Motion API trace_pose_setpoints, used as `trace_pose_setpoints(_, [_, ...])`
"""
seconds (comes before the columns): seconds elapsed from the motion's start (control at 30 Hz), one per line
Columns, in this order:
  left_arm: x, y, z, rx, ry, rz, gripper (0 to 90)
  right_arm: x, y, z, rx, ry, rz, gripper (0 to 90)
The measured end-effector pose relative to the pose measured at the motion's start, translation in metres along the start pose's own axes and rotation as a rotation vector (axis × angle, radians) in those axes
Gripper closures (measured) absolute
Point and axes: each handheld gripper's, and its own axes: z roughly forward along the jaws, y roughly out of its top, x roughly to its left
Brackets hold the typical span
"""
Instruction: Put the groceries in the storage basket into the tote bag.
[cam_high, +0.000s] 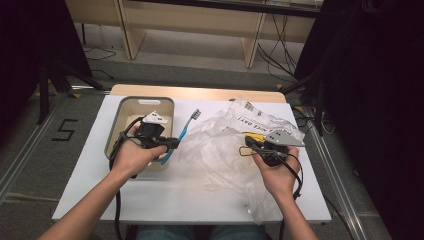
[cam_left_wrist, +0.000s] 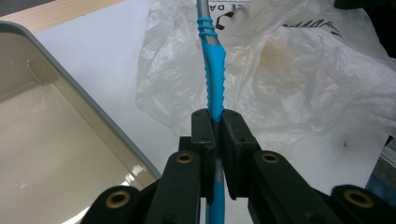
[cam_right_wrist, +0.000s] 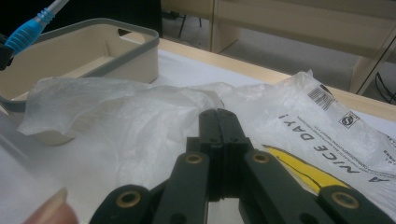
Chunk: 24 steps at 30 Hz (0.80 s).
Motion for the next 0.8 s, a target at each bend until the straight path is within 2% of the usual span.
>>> trace_pose_setpoints(0.27, [-0.015,0.000,-0.001,-0.005,-0.020,0.039,83.9,0.000,0.000,0.000,0.003,0.000,0.001,90.0])
trace_pose_setpoints(0.5, [-0.025,-0.001,0.000,-0.005,-0.039,0.055,84.0,0.000,0.000,0.000,0.000,0.000,-0.001,90.0])
trace_pose_setpoints(0.8, [-0.035,-0.006,0.008,0.019,-0.059,0.077,83.9,0.000,0.000,0.000,0.000,0.000,-0.001,90.0])
